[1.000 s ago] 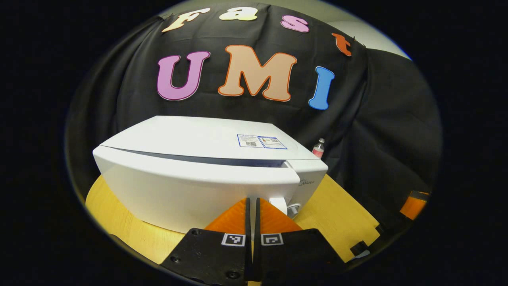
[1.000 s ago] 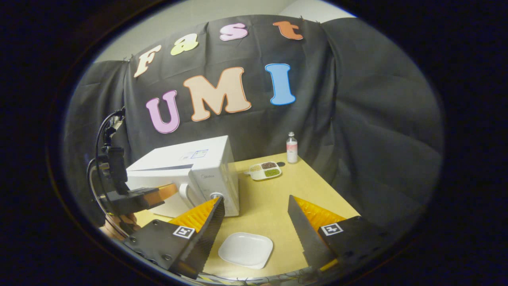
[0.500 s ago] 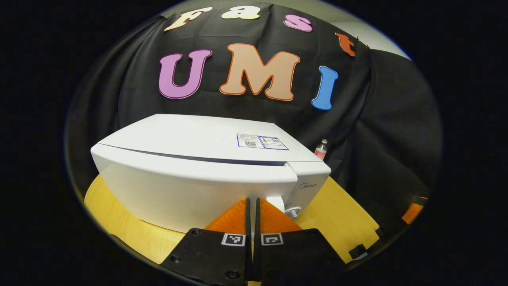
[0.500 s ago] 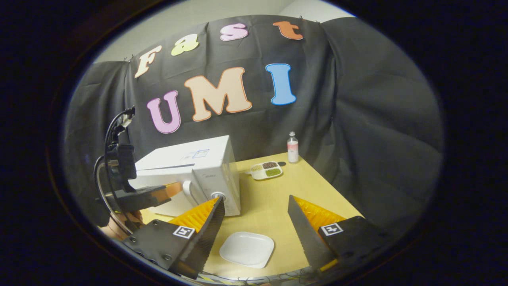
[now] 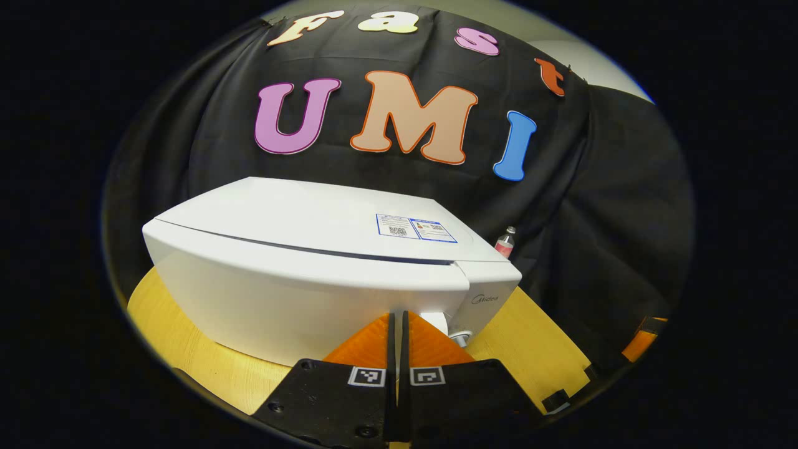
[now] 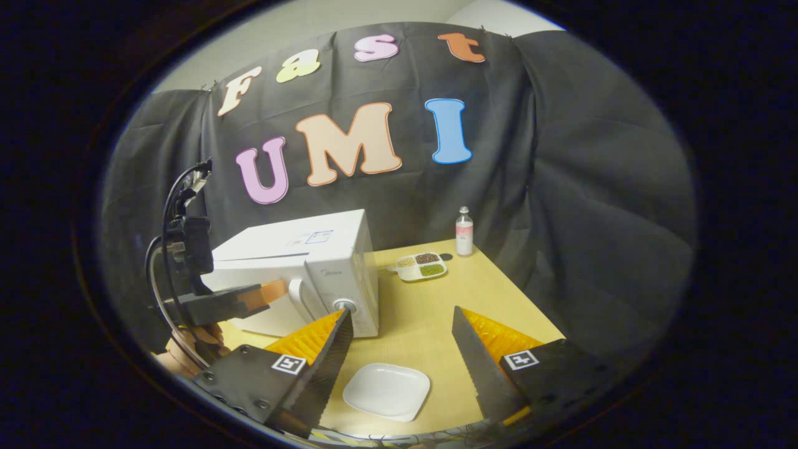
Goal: Open the microwave oven with the left hand, put the food in, and close the microwave oven.
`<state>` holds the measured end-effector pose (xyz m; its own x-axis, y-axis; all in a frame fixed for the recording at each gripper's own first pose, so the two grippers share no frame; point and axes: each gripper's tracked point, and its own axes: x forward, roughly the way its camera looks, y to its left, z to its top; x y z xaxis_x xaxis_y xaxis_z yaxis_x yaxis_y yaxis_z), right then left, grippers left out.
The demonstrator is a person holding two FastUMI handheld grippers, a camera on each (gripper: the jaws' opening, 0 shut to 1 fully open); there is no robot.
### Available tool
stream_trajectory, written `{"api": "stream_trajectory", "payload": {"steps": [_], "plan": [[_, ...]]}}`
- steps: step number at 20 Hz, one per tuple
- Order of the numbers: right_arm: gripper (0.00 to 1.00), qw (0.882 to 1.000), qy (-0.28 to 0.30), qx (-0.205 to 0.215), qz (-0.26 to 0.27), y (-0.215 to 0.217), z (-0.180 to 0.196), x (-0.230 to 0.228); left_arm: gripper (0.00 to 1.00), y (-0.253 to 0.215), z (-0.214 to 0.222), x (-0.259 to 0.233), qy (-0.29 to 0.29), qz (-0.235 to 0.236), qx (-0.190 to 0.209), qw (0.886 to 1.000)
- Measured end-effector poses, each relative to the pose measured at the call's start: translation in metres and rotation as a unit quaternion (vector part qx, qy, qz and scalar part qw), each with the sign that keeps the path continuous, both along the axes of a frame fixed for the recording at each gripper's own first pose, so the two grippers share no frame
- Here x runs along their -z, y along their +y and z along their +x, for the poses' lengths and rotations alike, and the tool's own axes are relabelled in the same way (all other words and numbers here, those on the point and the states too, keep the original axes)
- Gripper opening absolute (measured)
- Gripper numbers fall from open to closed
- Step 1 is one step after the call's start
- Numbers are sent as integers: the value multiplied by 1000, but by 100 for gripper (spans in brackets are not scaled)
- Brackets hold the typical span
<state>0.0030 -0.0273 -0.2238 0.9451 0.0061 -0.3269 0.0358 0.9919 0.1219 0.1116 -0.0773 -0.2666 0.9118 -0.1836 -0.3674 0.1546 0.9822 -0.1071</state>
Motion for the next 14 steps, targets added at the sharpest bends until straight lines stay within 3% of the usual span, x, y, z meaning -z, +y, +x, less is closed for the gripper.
{"api": "stream_trajectory", "payload": {"steps": [14], "plan": [[98, 1000, -3, -8, 7, 1, 6, 0, 0, 1, 5, -2, -13, -12, -8, 1000]]}}
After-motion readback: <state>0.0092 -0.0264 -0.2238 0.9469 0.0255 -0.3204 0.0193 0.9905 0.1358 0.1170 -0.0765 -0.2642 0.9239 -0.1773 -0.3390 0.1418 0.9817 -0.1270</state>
